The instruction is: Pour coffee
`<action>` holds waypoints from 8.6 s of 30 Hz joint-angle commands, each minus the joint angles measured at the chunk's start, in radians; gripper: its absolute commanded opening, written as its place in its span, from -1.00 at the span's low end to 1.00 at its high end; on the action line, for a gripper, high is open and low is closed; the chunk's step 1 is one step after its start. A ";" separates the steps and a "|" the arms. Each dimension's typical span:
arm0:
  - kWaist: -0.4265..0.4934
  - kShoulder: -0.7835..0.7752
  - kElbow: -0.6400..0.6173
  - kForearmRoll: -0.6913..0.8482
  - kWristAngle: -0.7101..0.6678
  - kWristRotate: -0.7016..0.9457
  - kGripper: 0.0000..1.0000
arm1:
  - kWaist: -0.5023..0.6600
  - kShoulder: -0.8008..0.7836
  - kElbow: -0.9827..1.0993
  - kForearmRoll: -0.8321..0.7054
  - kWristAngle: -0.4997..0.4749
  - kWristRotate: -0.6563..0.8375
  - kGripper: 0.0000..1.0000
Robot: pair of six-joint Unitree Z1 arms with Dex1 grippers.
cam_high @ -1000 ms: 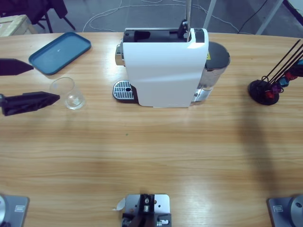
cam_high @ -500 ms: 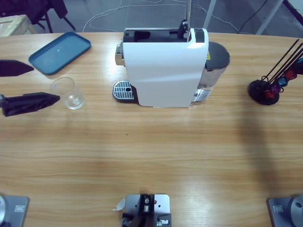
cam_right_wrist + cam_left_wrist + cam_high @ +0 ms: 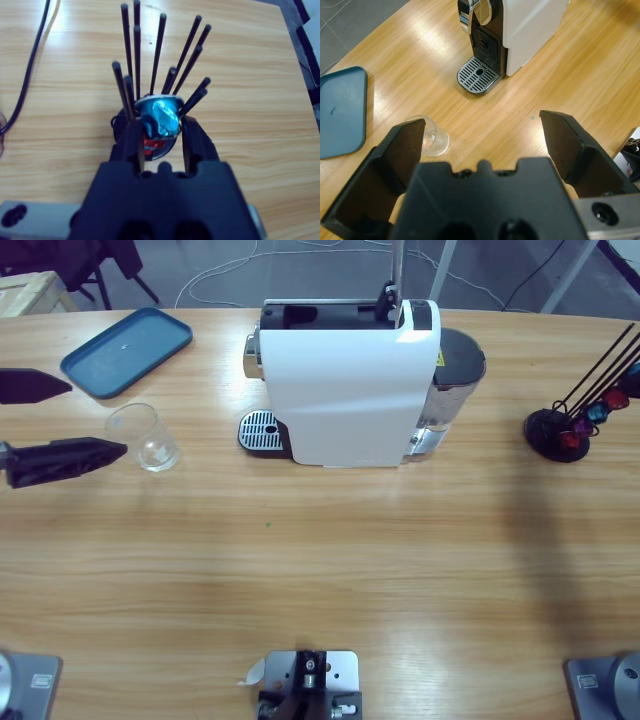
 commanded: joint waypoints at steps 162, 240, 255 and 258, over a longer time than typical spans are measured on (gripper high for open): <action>0.008 0.011 0.104 -0.052 0.004 -0.057 1.00 | 0.070 -0.133 -0.320 0.408 -0.042 0.095 -0.01; 0.007 0.029 0.117 -0.052 0.001 -0.077 1.00 | -0.021 -0.119 -0.118 0.122 0.041 0.128 -0.98; 0.007 0.018 0.112 -0.055 0.004 -0.078 1.00 | 0.521 -0.126 -0.348 0.298 0.268 -0.096 -1.00; 0.008 0.009 0.116 -0.054 0.008 -0.077 1.00 | 0.653 -0.048 -0.427 0.357 0.323 -0.145 -1.00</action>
